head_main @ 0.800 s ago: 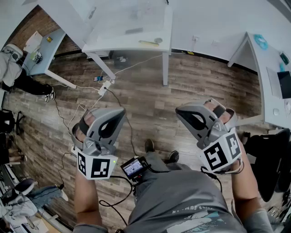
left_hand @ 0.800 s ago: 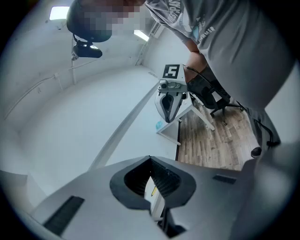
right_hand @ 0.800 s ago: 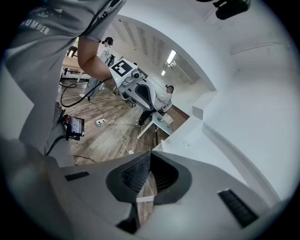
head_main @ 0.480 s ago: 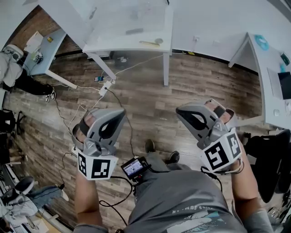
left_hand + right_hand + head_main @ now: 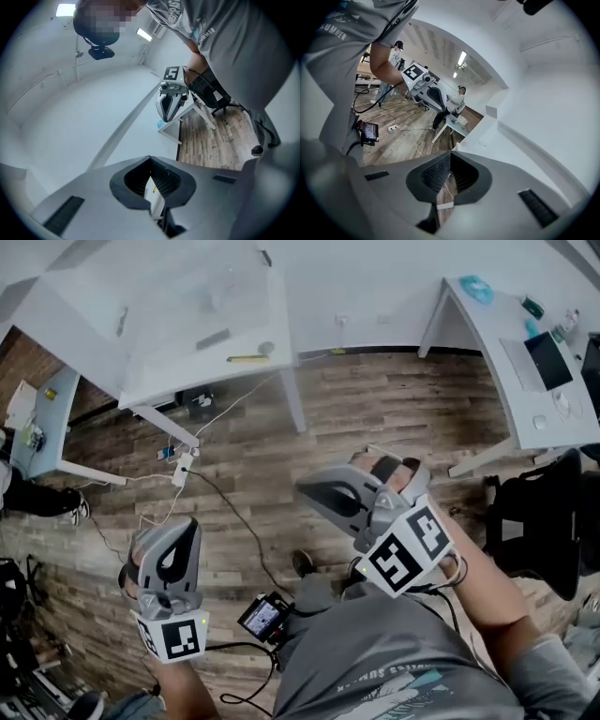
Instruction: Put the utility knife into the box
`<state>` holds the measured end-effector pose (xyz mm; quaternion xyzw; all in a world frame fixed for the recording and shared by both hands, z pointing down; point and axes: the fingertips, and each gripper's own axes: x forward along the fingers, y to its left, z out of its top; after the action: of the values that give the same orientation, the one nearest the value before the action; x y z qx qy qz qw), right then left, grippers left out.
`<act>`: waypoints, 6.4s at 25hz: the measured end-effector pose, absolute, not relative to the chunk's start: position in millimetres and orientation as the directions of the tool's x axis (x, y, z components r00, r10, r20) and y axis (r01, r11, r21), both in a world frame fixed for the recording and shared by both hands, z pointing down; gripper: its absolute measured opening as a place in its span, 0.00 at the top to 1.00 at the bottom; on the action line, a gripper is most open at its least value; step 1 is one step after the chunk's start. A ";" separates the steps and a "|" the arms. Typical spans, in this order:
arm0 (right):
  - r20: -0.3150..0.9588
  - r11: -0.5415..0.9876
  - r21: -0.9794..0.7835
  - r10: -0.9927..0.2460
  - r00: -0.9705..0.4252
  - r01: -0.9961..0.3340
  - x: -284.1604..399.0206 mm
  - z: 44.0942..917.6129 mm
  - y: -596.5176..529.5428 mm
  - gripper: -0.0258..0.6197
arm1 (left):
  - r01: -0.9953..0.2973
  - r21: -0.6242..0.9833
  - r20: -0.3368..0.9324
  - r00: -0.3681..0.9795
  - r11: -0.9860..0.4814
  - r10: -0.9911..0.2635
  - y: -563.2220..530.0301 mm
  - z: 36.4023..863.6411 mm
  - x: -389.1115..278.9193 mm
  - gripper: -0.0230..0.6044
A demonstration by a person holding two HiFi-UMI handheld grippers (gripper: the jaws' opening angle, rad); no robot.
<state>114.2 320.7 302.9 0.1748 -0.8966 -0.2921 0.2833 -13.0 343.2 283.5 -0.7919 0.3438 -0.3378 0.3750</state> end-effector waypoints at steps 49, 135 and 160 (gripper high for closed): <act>0.407 0.770 0.622 -0.470 -0.783 -0.140 124.4 294.1 153.2 0.95 | -0.416 -0.792 0.185 0.533 -0.447 -0.825 169.6 273.1 -1.1 0.95; 0.686 0.964 0.237 -0.256 -0.682 -0.123 22.3 476.3 -230.1 0.79 | -0.468 -0.659 0.228 0.622 -0.589 -0.749 -230.2 331.2 -65.5 0.95; 0.942 0.996 -0.076 0.058 -0.330 -0.042 30.8 701.9 -209.9 0.68 | -0.530 -0.672 0.336 0.404 -0.517 -0.851 -227.5 324.6 -79.2 0.95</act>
<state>30.8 -209.9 701.9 -0.0050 -0.8144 0.0431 0.5786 -79.2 -227.5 324.6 -0.8034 0.4295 -0.3367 0.2384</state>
